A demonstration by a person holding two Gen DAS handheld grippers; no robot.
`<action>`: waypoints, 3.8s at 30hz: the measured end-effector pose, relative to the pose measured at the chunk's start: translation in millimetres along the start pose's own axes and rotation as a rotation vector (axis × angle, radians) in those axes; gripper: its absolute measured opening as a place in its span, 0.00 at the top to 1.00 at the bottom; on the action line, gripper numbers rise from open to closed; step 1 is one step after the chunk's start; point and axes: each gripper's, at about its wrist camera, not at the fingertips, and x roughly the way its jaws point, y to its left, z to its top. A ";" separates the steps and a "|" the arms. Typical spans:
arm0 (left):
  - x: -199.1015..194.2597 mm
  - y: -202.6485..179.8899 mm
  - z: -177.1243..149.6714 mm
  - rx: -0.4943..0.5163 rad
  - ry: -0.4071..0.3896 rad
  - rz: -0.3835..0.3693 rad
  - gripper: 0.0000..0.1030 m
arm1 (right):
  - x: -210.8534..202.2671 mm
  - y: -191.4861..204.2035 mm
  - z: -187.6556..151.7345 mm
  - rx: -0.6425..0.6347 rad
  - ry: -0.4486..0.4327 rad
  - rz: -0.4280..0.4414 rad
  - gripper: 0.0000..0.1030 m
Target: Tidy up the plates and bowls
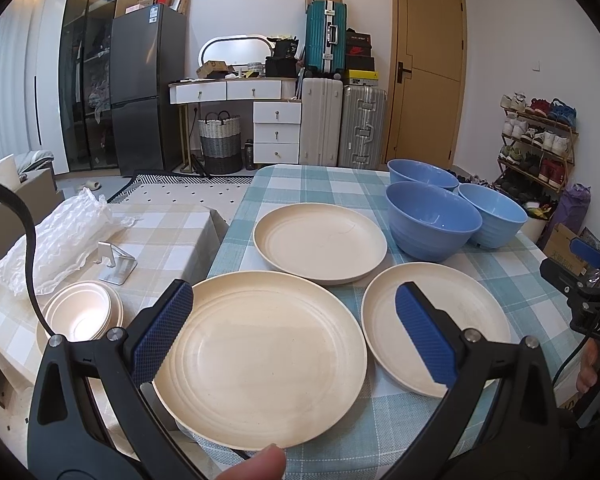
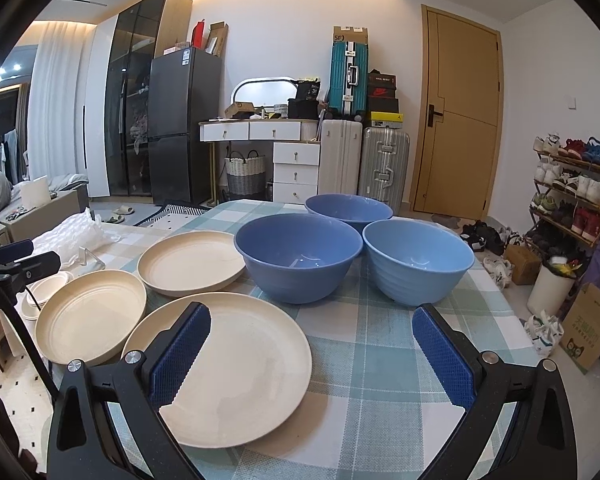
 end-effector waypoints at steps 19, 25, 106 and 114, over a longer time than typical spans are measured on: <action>1.0 7.0 0.3 -0.007 0.004 0.006 0.02 | 1.5 4.5 2.3 0.000 0.001 0.018 0.00; 1.7 8.2 3.4 -0.004 0.002 0.008 0.02 | 6.1 10.6 8.6 -0.011 -0.004 0.046 0.00; 268.8 80.5 106.8 -0.057 0.456 -0.062 0.02 | 370.0 139.8 162.9 -0.642 0.717 0.551 0.00; 299.1 71.9 95.2 -0.042 0.512 -0.085 0.02 | 407.3 136.8 148.6 -0.662 0.840 0.549 0.00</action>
